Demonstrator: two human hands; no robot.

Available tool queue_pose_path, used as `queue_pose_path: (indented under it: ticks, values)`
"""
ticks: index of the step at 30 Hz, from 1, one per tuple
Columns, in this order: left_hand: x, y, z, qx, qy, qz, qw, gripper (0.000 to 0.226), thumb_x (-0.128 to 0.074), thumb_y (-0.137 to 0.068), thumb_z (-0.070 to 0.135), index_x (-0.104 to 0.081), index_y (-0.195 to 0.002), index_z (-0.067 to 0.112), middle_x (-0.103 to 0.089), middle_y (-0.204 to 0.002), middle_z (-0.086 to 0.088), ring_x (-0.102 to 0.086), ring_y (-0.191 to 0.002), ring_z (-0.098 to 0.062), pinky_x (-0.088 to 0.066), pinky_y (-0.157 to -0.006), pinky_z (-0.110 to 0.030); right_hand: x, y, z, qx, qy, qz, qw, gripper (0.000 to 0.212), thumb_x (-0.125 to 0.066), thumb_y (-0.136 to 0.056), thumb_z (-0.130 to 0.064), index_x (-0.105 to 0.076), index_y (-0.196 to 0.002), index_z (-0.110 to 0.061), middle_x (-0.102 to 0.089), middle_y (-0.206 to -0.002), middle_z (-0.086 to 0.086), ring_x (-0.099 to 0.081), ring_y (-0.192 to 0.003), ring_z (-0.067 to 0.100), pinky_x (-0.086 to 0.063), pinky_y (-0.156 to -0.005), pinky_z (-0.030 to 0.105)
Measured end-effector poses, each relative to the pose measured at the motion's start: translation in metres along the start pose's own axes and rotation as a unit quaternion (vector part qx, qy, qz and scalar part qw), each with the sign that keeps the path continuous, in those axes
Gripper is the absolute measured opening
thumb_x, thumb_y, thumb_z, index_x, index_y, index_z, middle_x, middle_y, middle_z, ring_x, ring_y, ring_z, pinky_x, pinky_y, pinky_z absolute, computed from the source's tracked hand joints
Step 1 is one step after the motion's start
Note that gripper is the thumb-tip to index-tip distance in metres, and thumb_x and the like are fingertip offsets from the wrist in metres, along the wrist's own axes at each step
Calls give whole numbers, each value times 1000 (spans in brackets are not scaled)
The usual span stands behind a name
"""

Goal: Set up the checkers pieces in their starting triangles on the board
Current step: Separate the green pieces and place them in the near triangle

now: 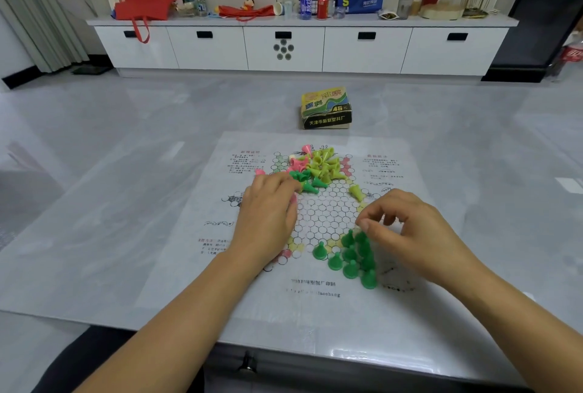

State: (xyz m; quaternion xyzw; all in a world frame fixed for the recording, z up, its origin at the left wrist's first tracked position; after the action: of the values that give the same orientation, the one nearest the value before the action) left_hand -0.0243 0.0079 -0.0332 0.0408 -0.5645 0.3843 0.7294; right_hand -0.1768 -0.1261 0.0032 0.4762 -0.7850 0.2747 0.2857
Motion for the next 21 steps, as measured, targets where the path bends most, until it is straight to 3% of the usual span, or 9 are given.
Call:
queue_pose_path:
  ticks: [4, 7, 9, 13, 16, 18, 21]
  values:
    - [-10, -5, 4, -71, -36, -65, 995, 36, -37, -96, 26, -47, -131, 24, -38, -146, 5, -25, -137, -20, -12, -111, -41, 8, -5, 10, -38, -60, 31, 997, 12, -61, -83, -19, -64, -78, -29, -62, -84, -9, -50, -71, -3, -38, -63, 4]
    - [-13, -5, 3, -87, -62, -81, 991, 41, -30, -96, 30, -40, -136, 23, -37, -146, 6, -25, -137, -19, -6, -109, -33, 12, -7, 18, -79, -120, 38, 989, 7, -60, -85, -20, -66, -83, -24, -66, -85, -2, -55, -74, 5, -42, -64, 13]
    - [-11, -4, 3, -80, -46, -57, 994, 39, -35, -94, 27, -46, -131, 18, -48, -138, 1, -34, -130, -23, -12, -106, -32, 13, -7, 20, -98, -142, 42, 984, 7, -60, -85, -21, -66, -83, -24, -68, -87, 1, -59, -80, 16, -44, -68, 21]
    - [-11, -2, 4, -113, -78, -29, 990, 27, -56, -83, 9, -63, -109, 13, -67, -107, -3, -54, -108, -28, -38, -93, -41, 13, -7, 23, -103, -147, 42, 983, 8, -60, -85, -22, -66, -81, -24, -68, -86, 0, -60, -82, 17, -45, -72, 24]
    - [-10, -3, 1, -149, -130, 6, 980, 23, -51, -73, 10, -69, -87, 15, -69, -81, 1, -60, -88, -23, -49, -76, -33, 13, -8, 24, -103, -139, 35, 984, 10, -59, -85, -21, -65, -79, -26, -67, -83, -7, -60, -79, 11, -45, -69, 20]
    - [-9, -3, -1, -144, -115, 3, 983, 15, -64, -68, 3, -70, -79, 11, -68, -74, -2, -62, -79, -26, -50, -69, -34, 13, -8, 24, -101, -135, 31, 985, 11, -59, -86, -19, -65, -79, -26, -66, -80, -10, -58, -74, 6, -44, -67, 17]
    - [-1, -1, 6, -95, 22, 0, 995, 9, -65, -75, 7, -68, -82, 12, -68, -82, 0, -61, -85, -20, -42, -78, -31, 11, -8, 24, -90, -134, 29, 987, 11, -60, -85, -17, -65, -79, -24, -64, -76, -12, -54, -64, -3, -43, -61, 8]
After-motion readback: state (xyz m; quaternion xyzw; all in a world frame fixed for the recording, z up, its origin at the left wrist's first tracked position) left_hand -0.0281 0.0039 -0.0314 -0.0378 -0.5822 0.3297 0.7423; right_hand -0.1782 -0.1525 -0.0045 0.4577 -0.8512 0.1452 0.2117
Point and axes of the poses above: each hand's wrist, its own y-axis away from the middle knuckle, its own x-axis out of the back of the hand, z = x × y, the point moved 1 cm from there along -y, towards the middle knuckle
